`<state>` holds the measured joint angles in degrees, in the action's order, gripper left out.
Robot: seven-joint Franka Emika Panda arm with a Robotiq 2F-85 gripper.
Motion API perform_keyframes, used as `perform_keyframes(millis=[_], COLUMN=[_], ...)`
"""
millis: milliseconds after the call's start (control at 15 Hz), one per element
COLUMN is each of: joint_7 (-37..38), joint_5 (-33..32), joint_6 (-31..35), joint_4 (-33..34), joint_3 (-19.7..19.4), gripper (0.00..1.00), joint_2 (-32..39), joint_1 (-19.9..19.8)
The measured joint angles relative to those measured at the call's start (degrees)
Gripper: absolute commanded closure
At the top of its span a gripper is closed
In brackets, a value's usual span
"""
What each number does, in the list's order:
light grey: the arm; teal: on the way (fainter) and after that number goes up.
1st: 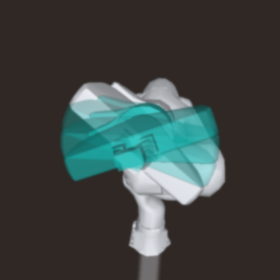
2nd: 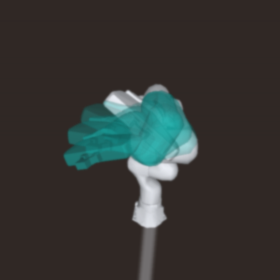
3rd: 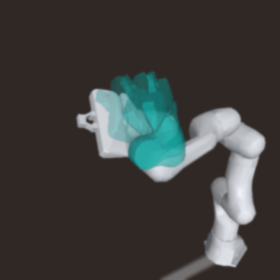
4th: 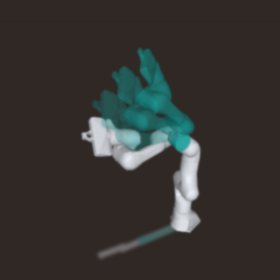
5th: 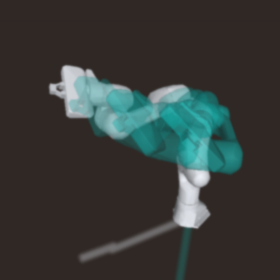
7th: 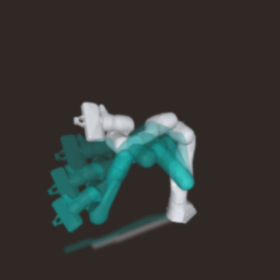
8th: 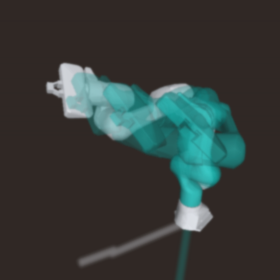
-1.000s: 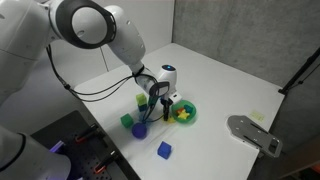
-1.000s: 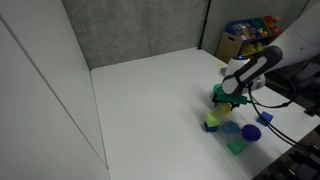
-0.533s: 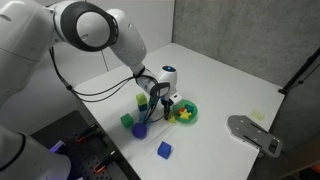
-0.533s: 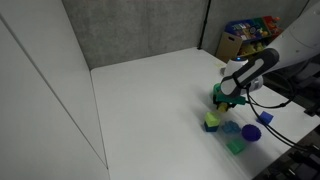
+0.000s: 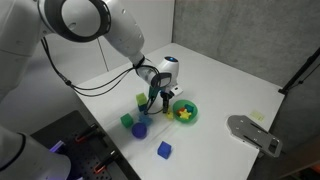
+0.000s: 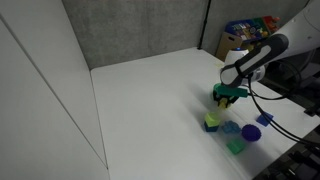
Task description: Put the yellow thing into the bowl
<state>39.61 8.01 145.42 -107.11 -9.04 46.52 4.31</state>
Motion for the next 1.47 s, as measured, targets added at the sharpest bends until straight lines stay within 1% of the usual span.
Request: perform_keyframes(millis=[267, 533, 933, 1000, 1067, 1200, 1333, 1467], joint_7=[-1.1, -1.6, -1.4, -1.2, -1.0, -0.6, -0.6, -0.6], joint_5=[0.0, 0.0, 0.0, 0.0, 0.0, 0.0, 0.0, 0.0], joint_6=[-4.2, -6.1, -6.2, -6.2, -6.2, -6.2, -6.2, -6.4], joint_4=[-0.4, 0.1, 5.1, 6.4, 7.5, 9.5, 10.0, 9.7], joint_3=[0.4, 0.5, -1.0, -1.4, -1.7, -2.1, -2.3, -2.3], gripper=[0.81, 0.81, 0.81, 0.31, 0.3, 0.16, 0.01, 0.0], joint_2=[-3.8, -6.1, -5.5, -5.0, -4.4, -3.2, -2.6, -2.6], joint_1=[0.0, -0.1, -0.9, -1.1, -1.4, -2.0, -2.4, -2.6])
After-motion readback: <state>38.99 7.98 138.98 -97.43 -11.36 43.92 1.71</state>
